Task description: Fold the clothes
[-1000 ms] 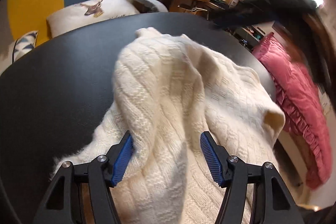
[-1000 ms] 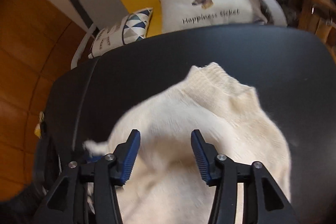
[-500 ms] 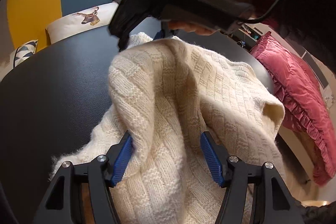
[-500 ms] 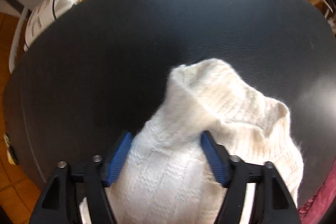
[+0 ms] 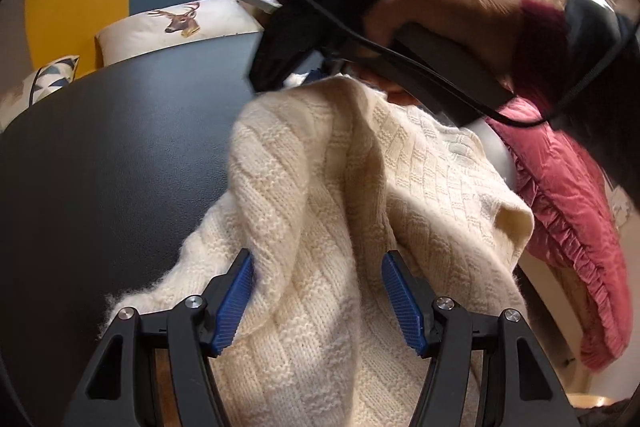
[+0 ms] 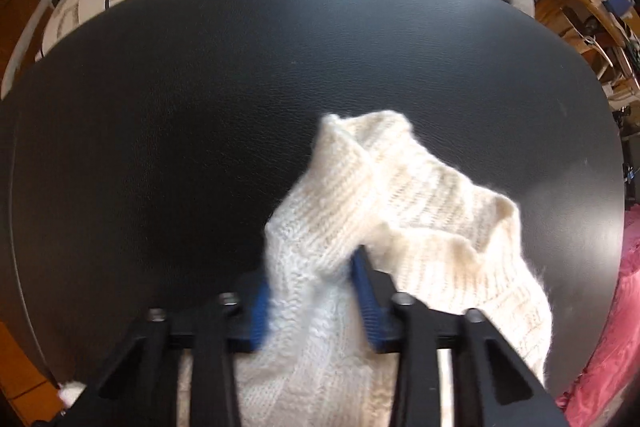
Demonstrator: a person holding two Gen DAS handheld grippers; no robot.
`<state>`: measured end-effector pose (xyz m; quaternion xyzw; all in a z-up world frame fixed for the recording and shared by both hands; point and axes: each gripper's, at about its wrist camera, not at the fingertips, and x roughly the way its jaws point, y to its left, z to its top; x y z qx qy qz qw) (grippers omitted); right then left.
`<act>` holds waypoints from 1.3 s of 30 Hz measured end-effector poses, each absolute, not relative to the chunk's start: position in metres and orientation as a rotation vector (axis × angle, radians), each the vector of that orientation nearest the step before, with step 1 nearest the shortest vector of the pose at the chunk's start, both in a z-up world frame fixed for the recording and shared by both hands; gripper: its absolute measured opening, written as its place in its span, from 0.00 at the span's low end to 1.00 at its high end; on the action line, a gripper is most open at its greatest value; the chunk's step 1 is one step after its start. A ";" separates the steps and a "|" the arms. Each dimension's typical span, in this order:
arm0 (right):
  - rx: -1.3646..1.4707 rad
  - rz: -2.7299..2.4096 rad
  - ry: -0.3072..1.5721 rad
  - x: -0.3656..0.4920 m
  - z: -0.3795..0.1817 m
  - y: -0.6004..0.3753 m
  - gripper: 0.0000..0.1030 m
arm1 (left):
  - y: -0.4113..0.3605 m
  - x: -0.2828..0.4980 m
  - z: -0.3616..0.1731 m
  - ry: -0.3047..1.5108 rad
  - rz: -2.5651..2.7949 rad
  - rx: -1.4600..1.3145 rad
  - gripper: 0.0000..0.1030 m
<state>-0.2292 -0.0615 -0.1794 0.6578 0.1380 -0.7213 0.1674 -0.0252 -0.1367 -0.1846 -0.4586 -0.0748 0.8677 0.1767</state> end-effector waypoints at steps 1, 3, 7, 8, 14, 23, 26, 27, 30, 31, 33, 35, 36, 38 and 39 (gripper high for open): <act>1.860 -2.066 0.353 -0.228 -0.178 -0.056 0.22 | -0.138 -0.026 -0.184 -0.223 2.459 -1.303 0.63; 1.819 -2.110 0.237 -0.225 -0.172 -0.043 0.18 | -0.143 -0.027 -0.181 -0.260 2.457 -1.315 0.63; 1.672 -2.163 -0.060 -0.206 -0.152 -0.001 0.16 | -0.167 -0.029 -0.164 -0.387 2.459 -1.293 0.63; 1.628 -2.169 -0.134 -0.199 -0.147 0.011 0.16 | -0.176 -0.030 -0.158 -0.432 2.452 -1.277 0.63; 1.251 -2.095 -0.570 -0.118 -0.121 0.126 0.16 | -0.211 -0.050 -0.121 -0.522 2.451 -1.187 0.69; 1.296 -2.095 -0.633 -0.011 -0.172 0.214 0.13 | -0.153 -0.134 -0.115 -0.435 2.228 -1.287 0.72; 1.317 -2.073 -0.682 -0.009 -0.187 0.219 0.13 | -0.119 -0.158 -0.130 -0.338 2.123 -1.386 0.72; 1.316 -2.062 -0.692 -0.008 -0.190 0.220 0.13 | -0.106 -0.162 -0.134 -0.289 2.073 -1.409 0.72; 1.317 -2.030 -0.714 -0.004 -0.192 0.223 0.13 | -0.074 -0.168 -0.141 -0.093 2.044 -1.447 0.72; 1.319 -2.017 -0.729 0.000 -0.186 0.231 0.13 | -0.064 -0.168 -0.143 -0.018 2.019 -1.450 0.72; 1.321 -1.997 -0.744 -0.002 -0.188 0.234 0.13 | -0.045 -0.167 -0.145 0.174 1.994 -1.435 0.72; 1.319 -1.987 -0.753 -0.002 -0.192 0.233 0.14 | -0.033 -0.162 -0.148 0.332 1.951 -1.416 0.72; 1.318 -1.984 -0.760 -0.003 -0.197 0.226 0.15 | -0.030 -0.161 -0.150 0.370 1.945 -1.420 0.72; 1.316 -1.977 -0.783 -0.009 -0.206 0.215 0.16 | -0.030 -0.163 -0.158 0.373 1.911 -1.468 0.65; 1.316 -1.969 -0.800 -0.012 -0.208 0.213 0.17 | -0.032 -0.163 -0.162 0.345 1.896 -1.489 0.47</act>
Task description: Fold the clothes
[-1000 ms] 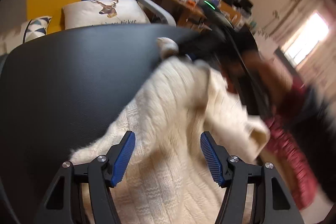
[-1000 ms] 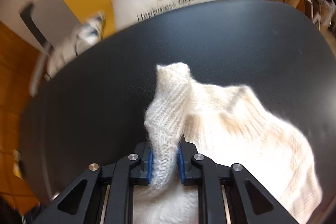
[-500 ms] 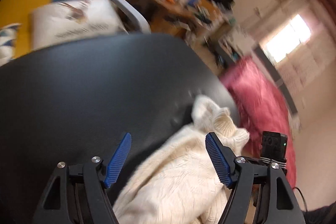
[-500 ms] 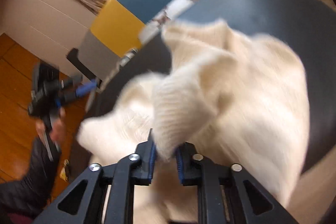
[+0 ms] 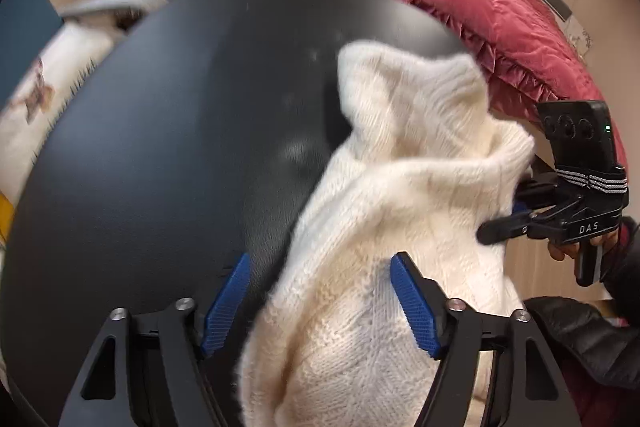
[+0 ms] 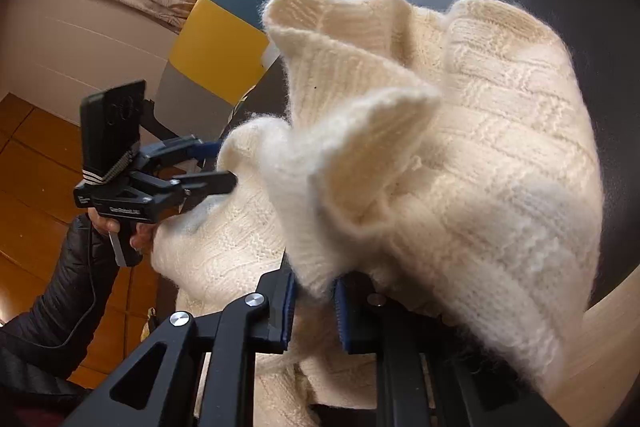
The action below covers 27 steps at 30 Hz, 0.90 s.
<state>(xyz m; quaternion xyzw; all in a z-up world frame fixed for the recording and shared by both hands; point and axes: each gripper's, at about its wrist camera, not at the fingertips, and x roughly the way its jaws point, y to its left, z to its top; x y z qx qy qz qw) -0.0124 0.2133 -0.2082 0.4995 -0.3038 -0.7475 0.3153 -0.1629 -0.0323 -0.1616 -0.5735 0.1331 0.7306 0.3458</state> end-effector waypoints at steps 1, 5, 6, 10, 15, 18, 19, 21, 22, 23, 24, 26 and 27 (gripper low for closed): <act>1.318 -1.963 -0.816 -0.015 -0.210 0.213 0.17 | -0.034 -0.160 -0.163 0.331 1.900 -1.484 0.43; 1.324 -1.973 -0.828 -0.020 -0.211 0.226 0.24 | -0.054 -0.147 -0.154 0.216 2.018 -1.417 0.14; 1.322 -1.989 -0.815 -0.020 -0.207 0.227 0.26 | -0.062 -0.143 -0.148 0.166 2.064 -1.392 0.11; 1.266 -2.078 -0.728 -0.021 -0.185 0.225 0.27 | -0.123 -0.120 -0.112 -0.173 2.265 -1.259 0.09; 1.189 -2.094 -0.655 -0.019 -0.160 0.217 0.29 | -0.207 -0.062 -0.066 -0.462 2.516 -1.098 0.06; 1.236 -2.100 -0.513 -0.023 -0.160 0.186 0.29 | -0.257 -0.021 -0.040 -0.558 2.665 -1.053 0.06; 1.268 -2.110 -0.457 -0.026 -0.161 0.170 0.29 | -0.270 -0.008 -0.037 -0.572 2.716 -1.070 0.06; 1.303 -2.088 -0.386 -0.035 -0.166 0.138 0.29 | -0.288 0.013 -0.036 -0.554 2.808 -1.117 0.06; 1.319 -2.074 -0.352 -0.039 -0.169 0.121 0.29 | -0.297 0.019 -0.038 -0.525 2.854 -1.168 0.06; 1.345 -2.063 -0.321 -0.043 -0.173 0.108 0.29 | -0.303 0.021 -0.043 -0.510 2.870 -1.234 0.06; 1.371 -2.058 -0.275 -0.047 -0.178 0.095 0.29 | -0.312 0.021 -0.049 -0.518 2.889 -1.298 0.06; 1.420 -2.048 -0.176 -0.056 -0.187 0.066 0.29 | -0.325 0.023 -0.060 -0.509 2.917 -1.382 0.07; 1.443 -2.041 -0.126 -0.060 -0.192 0.052 0.29 | -0.330 0.024 -0.066 -0.495 2.924 -1.418 0.07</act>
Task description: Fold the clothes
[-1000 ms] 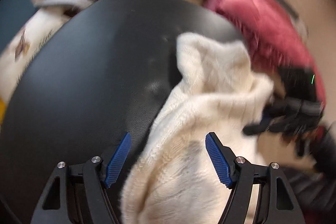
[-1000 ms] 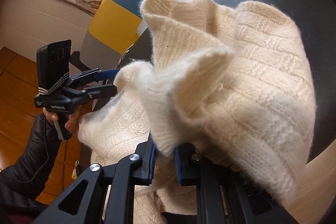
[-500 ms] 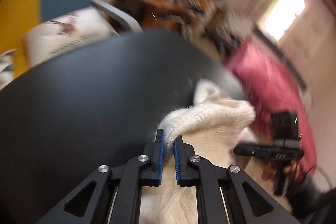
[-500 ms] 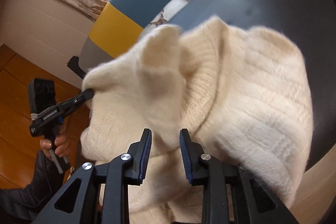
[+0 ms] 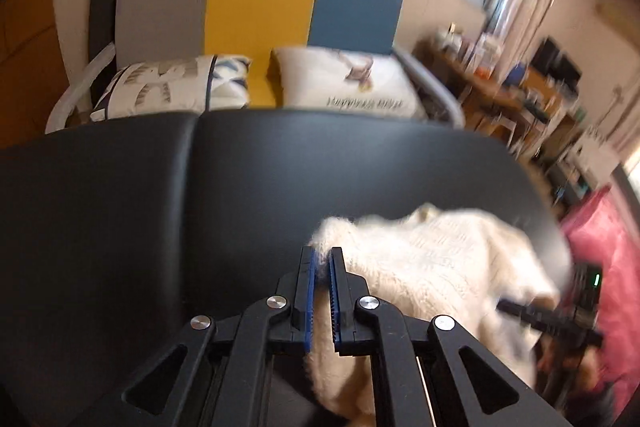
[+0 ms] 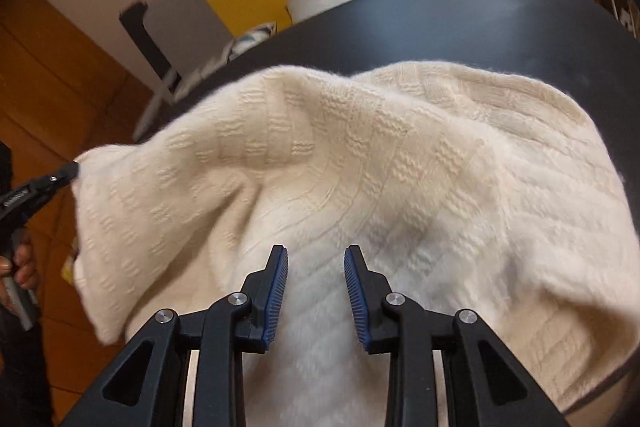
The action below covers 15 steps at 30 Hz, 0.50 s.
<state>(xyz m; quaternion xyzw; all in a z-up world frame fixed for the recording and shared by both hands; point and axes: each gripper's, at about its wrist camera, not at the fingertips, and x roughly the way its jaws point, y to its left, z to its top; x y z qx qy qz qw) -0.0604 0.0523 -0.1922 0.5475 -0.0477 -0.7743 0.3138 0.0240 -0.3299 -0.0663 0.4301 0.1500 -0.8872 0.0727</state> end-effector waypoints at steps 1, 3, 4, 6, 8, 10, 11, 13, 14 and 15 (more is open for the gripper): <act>1.455 -2.052 -0.082 -0.065 -0.196 0.041 0.29 | -0.335 0.024 -0.071 0.449 -2.643 1.303 0.07; 1.466 -2.093 -0.022 -0.077 -0.196 0.026 0.29 | -0.346 0.022 -0.074 0.499 -2.618 1.298 0.07; 1.470 -2.115 0.007 -0.083 -0.196 0.019 0.27 | -0.350 0.022 -0.072 0.523 -2.619 1.281 0.07; 1.485 -2.155 0.055 -0.099 -0.196 0.007 0.27 | -0.354 0.016 -0.065 0.536 -2.605 1.255 0.07; 1.496 -2.201 0.095 -0.114 -0.198 0.001 0.27 | -0.366 0.012 -0.060 0.566 -2.574 1.203 0.07; 1.500 -2.239 0.144 -0.128 -0.199 -0.009 0.27 | -0.379 0.018 -0.064 0.661 -2.571 1.213 0.12; 1.501 -2.251 0.168 -0.135 -0.199 -0.014 0.27 | -0.384 0.019 -0.069 0.707 -2.561 1.230 0.19; 1.502 -2.275 0.215 -0.148 -0.199 -0.023 0.27 | -0.385 0.029 -0.088 0.774 -2.528 1.286 0.27; 1.503 -2.281 0.225 -0.153 -0.199 -0.026 0.28 | -0.383 0.041 -0.101 0.800 -2.506 1.338 0.27; 1.505 -2.286 0.232 -0.157 -0.199 -0.029 0.28 | -0.380 0.054 -0.112 0.830 -2.487 1.386 0.30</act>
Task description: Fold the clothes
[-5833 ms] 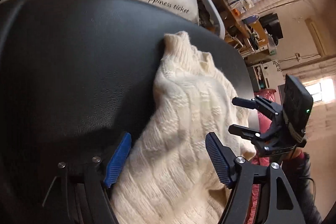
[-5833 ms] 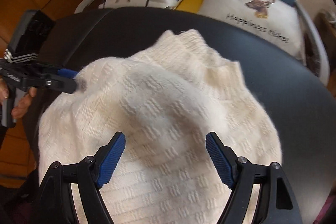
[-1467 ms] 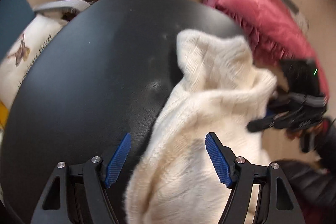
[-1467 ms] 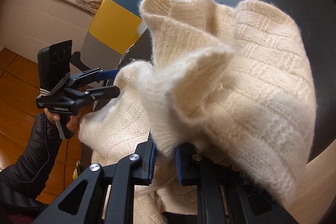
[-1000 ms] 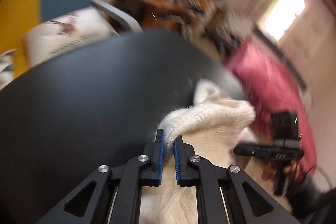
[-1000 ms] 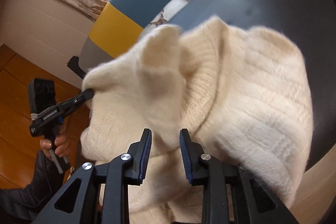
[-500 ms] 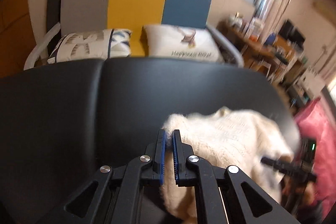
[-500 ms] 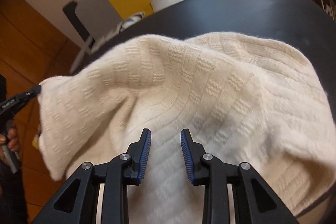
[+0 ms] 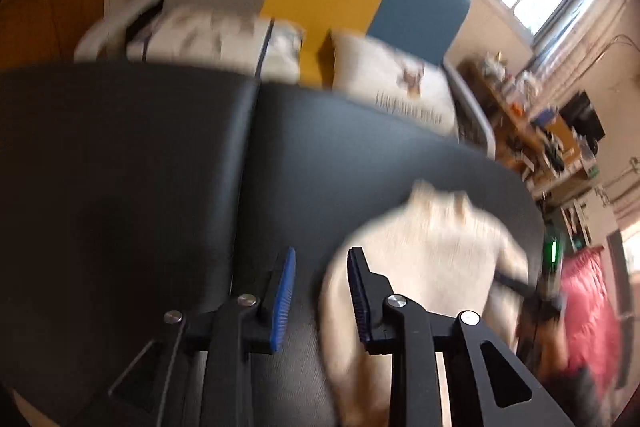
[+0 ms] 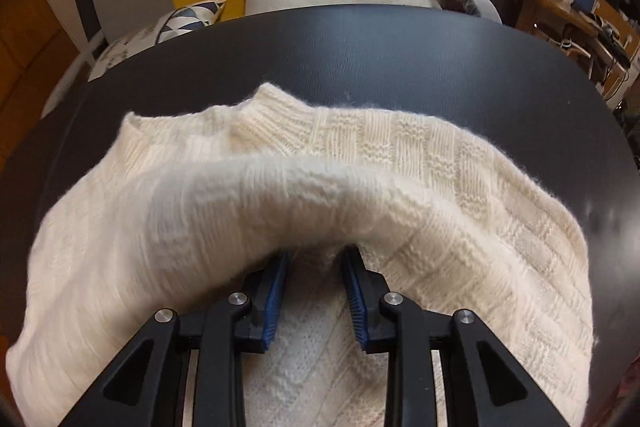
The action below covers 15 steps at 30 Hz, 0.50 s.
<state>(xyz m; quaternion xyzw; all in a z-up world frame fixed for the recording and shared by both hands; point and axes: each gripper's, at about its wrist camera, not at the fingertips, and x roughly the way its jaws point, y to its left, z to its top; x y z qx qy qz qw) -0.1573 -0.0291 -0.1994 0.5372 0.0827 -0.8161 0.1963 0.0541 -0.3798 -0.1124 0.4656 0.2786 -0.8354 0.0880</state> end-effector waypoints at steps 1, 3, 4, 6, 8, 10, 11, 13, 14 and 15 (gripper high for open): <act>1.505 -2.287 0.233 -0.161 -0.200 -0.031 0.28 | -0.375 0.067 -0.123 0.883 -2.473 1.429 0.30; 1.517 -2.280 0.233 -0.165 -0.199 -0.032 0.28 | -0.367 0.093 -0.149 1.047 -2.440 1.518 0.35; 1.524 -2.272 0.232 -0.165 -0.197 -0.034 0.28 | -0.362 0.105 -0.161 1.134 -2.421 1.563 0.36; 1.529 -2.229 0.181 -0.161 -0.191 -0.032 0.28 | -0.350 0.124 -0.175 1.274 -2.391 1.589 0.38; 1.489 -2.192 0.129 -0.155 -0.175 -0.039 0.28 | -0.343 0.133 -0.184 1.381 -2.371 1.582 0.38; 1.431 -2.172 0.120 -0.142 -0.159 -0.044 0.28 | -0.340 0.134 -0.190 1.470 -2.353 1.555 0.38; 1.406 -2.163 0.118 -0.134 -0.154 -0.043 0.28 | -0.340 0.134 -0.193 1.506 -2.338 1.545 0.38; 1.364 -2.144 0.123 -0.115 -0.144 -0.041 0.28 | -0.336 0.131 -0.198 1.555 -2.310 1.536 0.38; 1.344 -2.136 0.121 -0.106 -0.139 -0.039 0.28 | -0.334 0.130 -0.201 1.568 -2.299 1.536 0.38; 1.332 -2.119 0.117 -0.092 -0.138 -0.033 0.28 | -0.332 0.130 -0.203 1.569 -2.292 1.541 0.38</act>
